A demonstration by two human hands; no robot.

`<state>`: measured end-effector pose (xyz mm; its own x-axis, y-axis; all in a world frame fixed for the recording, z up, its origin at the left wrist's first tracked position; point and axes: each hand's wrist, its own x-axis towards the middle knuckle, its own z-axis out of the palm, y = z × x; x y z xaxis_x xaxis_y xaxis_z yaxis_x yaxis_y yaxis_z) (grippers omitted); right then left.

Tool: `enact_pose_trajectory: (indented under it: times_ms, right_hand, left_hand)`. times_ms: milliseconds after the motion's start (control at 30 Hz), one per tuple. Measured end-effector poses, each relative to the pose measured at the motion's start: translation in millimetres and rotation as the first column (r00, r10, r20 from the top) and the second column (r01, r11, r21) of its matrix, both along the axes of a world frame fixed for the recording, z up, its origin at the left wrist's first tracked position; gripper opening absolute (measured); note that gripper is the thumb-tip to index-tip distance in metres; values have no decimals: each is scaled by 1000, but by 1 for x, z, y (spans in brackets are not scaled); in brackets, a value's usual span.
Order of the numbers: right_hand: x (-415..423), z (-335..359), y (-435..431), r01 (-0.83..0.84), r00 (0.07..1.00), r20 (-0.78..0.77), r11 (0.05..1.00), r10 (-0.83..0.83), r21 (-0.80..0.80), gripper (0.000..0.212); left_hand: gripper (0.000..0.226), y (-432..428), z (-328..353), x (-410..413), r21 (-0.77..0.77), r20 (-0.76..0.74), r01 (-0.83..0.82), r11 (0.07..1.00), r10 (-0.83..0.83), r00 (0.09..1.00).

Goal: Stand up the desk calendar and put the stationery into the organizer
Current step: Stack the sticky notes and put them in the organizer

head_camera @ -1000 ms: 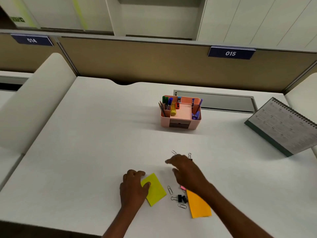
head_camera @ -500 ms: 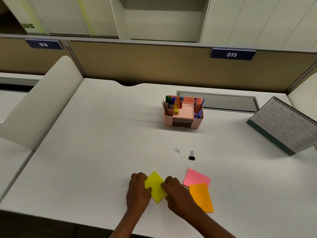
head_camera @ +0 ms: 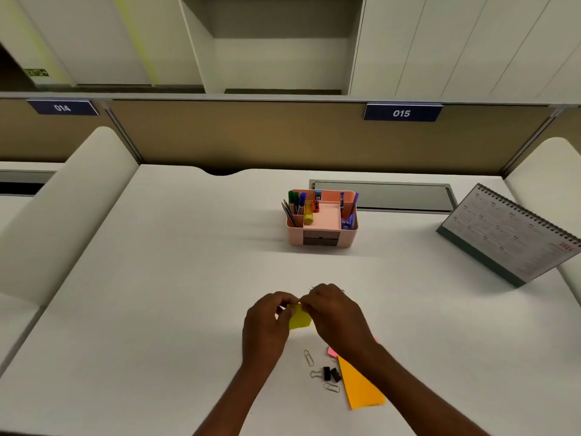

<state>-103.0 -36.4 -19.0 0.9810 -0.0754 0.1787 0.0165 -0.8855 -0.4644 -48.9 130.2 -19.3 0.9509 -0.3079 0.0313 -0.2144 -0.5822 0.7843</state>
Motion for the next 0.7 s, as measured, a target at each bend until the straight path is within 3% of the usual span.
enact_pose_trajectory:
  times_ms: [167, 467, 700]
  right_hand:
    - [26, 38, -38, 12, 999, 51, 991, -5, -136, 16]
    - [76, 83, -114, 127, 985, 134, 982, -109, -139, 11]
    - [139, 116, -159, 198, 966, 207, 961, -158, -193, 18]
  left_hand:
    - [18, -39, 22, 28, -60, 102, 16, 998, -10, 995]
    - [12, -100, 61, 84, -206, 251, -2, 979, 55, 967]
    - [14, -153, 88, 155, -147, 399, 49, 988, 14, 917]
